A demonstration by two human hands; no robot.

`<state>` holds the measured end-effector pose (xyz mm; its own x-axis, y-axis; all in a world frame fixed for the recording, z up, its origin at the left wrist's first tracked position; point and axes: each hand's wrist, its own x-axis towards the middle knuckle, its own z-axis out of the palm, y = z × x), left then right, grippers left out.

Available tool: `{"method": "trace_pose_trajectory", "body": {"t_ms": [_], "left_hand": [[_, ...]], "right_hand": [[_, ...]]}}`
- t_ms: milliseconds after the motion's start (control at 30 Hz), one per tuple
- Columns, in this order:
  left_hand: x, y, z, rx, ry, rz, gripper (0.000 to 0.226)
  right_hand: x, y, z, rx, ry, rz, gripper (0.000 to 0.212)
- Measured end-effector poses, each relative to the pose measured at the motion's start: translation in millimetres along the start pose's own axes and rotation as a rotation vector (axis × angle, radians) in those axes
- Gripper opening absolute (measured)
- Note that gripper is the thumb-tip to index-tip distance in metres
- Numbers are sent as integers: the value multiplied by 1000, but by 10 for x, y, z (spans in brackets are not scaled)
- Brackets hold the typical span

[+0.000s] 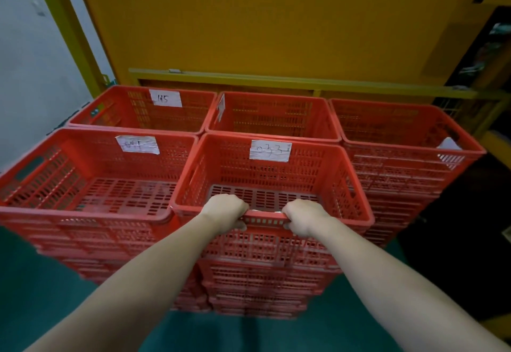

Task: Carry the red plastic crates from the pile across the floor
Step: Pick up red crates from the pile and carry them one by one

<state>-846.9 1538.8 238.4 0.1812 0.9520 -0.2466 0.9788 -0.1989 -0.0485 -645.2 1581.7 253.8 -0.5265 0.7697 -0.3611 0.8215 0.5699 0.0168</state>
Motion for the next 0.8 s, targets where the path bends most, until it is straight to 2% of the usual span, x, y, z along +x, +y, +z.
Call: {"method": "trace_pose_trajectory", "body": {"t_ms": [567, 800], "left_hand": [[-66, 20, 23, 18, 78, 36, 38], [-48, 59, 29, 23, -3, 25, 35]], "right_hand": [[-120, -8, -70, -43, 59, -19, 23], [-94, -17, 42, -4, 9, -21, 20]]}}
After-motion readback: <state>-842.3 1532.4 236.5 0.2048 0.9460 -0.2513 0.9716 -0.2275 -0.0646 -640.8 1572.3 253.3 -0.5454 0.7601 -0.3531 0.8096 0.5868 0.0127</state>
